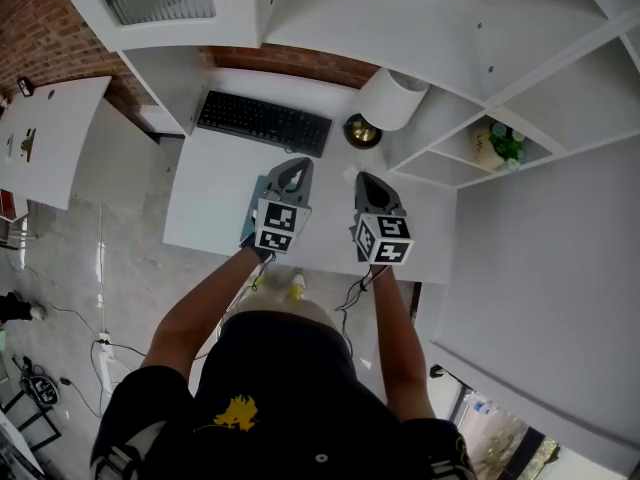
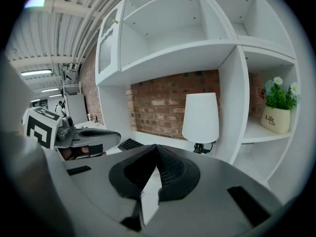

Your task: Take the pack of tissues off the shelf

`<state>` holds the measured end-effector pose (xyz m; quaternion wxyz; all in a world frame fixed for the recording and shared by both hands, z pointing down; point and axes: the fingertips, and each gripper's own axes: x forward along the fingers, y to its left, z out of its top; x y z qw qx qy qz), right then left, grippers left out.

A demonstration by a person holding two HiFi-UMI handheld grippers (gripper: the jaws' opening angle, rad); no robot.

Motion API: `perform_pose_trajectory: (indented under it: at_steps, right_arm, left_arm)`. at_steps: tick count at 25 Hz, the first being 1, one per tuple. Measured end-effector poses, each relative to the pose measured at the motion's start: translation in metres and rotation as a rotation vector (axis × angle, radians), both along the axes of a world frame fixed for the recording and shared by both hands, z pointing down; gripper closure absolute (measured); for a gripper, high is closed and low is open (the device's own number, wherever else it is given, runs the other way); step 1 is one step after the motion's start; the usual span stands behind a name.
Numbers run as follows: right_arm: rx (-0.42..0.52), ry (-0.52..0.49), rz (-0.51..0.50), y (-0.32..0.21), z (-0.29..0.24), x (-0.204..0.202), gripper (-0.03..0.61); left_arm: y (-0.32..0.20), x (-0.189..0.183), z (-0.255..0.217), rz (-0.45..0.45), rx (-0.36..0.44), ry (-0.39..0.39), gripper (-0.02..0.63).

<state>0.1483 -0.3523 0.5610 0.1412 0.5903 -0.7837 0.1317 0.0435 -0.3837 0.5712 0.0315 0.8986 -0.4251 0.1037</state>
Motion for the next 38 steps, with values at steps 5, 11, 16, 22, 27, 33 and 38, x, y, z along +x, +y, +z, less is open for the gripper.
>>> perform_pose_trajectory:
  at_steps: [5, 11, 16, 22, 27, 33, 38]
  right_arm:
    - [-0.032, -0.011, -0.014, 0.006, 0.035, -0.007, 0.572]
    - [-0.095, -0.003, -0.047, 0.007, 0.087, -0.012, 0.572]
    - [-0.15, -0.003, -0.067, 0.012, 0.132, -0.019, 0.572]
    - [-0.2, -0.01, -0.085, 0.022, 0.171, -0.027, 0.572]
    - [-0.232, -0.021, -0.093, 0.036, 0.195, -0.03, 0.572]
    - [-0.232, -0.044, -0.103, 0.047, 0.201, -0.036, 0.572]
    - [-0.261, -0.048, -0.102, 0.063, 0.205, -0.041, 0.571]
  left_arm:
    - [0.005, -0.001, 0.035, -0.013, -0.044, -0.013, 0.6]
    - [0.005, 0.004, 0.083, -0.03, -0.099, -0.047, 0.6]
    - [0.01, 0.001, 0.125, -0.043, -0.159, -0.068, 0.6]
    - [0.021, 0.003, 0.162, -0.04, -0.213, -0.086, 0.6]
    - [0.031, 0.003, 0.183, -0.037, -0.248, -0.094, 0.6]
    - [0.042, 0.004, 0.192, -0.031, -0.27, -0.103, 0.6]
    - [0.053, 0.003, 0.192, -0.028, -0.282, -0.102, 0.6]
